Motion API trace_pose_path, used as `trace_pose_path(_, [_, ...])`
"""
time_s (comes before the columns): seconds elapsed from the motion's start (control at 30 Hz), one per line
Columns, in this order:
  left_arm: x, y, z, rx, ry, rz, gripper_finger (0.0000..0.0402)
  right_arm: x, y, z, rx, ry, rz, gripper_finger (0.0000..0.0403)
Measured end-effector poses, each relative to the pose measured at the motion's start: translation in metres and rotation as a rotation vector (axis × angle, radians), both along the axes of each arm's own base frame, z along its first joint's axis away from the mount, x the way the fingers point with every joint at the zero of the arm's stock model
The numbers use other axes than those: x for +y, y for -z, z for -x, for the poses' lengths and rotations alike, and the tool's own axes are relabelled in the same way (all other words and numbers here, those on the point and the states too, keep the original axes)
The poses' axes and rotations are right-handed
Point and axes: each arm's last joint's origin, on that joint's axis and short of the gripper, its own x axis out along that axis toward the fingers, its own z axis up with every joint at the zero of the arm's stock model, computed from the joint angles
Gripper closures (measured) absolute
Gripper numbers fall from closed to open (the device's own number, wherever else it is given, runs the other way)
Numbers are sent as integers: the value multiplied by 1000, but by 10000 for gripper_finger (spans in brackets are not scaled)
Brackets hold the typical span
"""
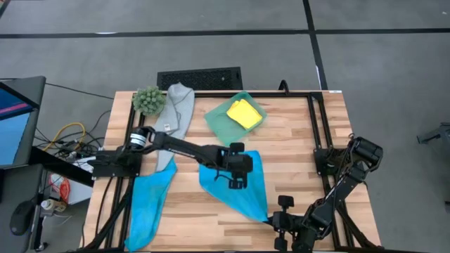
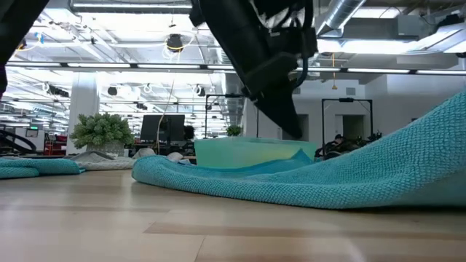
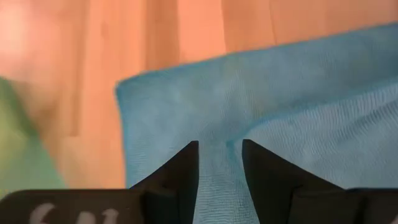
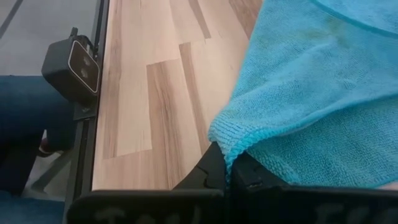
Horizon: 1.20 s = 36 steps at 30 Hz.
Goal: Fold microfiber towels
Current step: Fold the right blue microfiber towel
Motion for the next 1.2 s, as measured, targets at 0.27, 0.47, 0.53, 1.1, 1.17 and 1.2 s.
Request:
trace_pose_path(0.27, [8,6,-4,8,56,46,196,0,0,0,6,0,3,393])
trace_pose_path(0.47, [8,10,-4,28,75,91,157,0,0,0,6,0,2,394])
trace_pose_path(0.53, [8,16,-4,49,79,74,156,0,0,0,6,0,2,394])
trace_pose_path(1.1, [9,34,-9,67,158,116,231,0,1,3,18,4,3,394])
trace_pose_path(1.17, [9,34,-10,58,165,120,254,0,1,3,18,4,4,394])
trace_pose_path(1.2, [9,33,-11,45,170,122,265,0,1,3,17,5,2,393])
